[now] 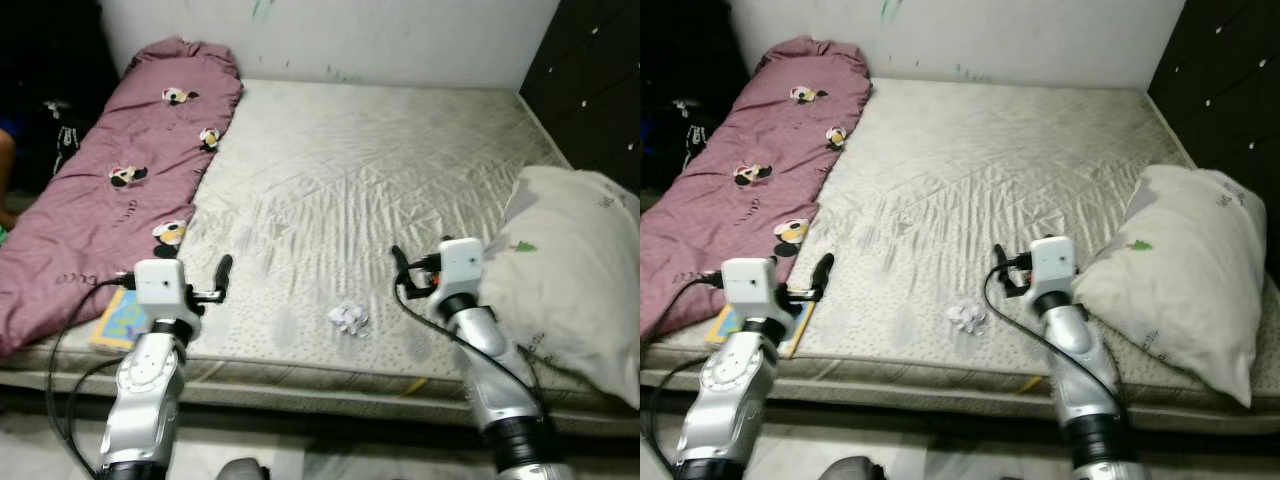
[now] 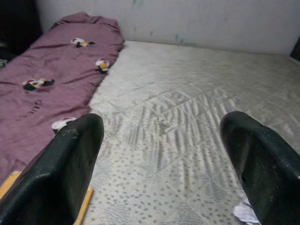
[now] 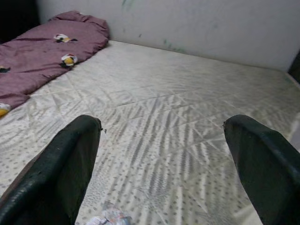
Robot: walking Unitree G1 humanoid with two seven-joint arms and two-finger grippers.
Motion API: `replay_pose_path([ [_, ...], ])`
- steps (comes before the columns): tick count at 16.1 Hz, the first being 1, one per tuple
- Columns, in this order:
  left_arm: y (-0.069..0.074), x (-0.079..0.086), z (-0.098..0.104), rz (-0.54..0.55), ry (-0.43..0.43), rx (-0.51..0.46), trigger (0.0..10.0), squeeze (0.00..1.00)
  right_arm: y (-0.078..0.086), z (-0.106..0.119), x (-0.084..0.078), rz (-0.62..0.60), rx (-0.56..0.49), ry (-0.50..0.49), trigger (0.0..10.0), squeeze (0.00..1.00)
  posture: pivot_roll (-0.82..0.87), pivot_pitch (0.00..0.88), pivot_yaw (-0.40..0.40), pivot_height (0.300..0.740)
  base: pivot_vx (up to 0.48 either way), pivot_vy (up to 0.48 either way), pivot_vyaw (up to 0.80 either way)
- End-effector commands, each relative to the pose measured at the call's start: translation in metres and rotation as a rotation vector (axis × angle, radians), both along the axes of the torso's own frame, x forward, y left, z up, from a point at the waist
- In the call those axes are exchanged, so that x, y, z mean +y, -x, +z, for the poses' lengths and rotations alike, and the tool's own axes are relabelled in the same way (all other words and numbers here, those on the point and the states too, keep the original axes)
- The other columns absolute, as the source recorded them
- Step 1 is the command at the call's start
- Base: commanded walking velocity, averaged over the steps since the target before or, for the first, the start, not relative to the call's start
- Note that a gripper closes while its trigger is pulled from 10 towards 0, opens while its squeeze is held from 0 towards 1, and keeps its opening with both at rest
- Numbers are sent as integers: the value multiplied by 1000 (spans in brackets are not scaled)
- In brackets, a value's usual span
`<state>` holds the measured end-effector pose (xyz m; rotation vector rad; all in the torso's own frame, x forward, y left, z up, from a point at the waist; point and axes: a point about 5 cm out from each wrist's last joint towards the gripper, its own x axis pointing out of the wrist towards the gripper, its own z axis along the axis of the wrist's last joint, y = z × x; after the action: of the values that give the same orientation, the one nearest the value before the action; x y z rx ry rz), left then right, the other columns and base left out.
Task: Clean up the room
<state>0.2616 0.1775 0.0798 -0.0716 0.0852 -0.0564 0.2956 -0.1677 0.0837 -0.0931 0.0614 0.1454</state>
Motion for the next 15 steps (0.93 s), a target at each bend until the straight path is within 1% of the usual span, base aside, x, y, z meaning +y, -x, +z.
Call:
replay_pose_path([
  [1, -2, -4, 2, -12, -2, -3, 10000, 0, 0, -1, -6, -23, 7, 5, 10000, 0, -19, 0, -3, 740, 0, 0, 0],
  [10, -1, -7, 4, -48, 24, -20, 10000, 0, 1, -2, -4, -26, 11, 2, 10000, 0, -22, 0, -2, 740, 0, 0, 0],
  [15, -1, -7, 5, -53, 29, -20, 10000, 0, 1, -2, -4, -28, 12, 4, 10000, 0, -22, 0, -1, 740, 242, 0, 0],
])
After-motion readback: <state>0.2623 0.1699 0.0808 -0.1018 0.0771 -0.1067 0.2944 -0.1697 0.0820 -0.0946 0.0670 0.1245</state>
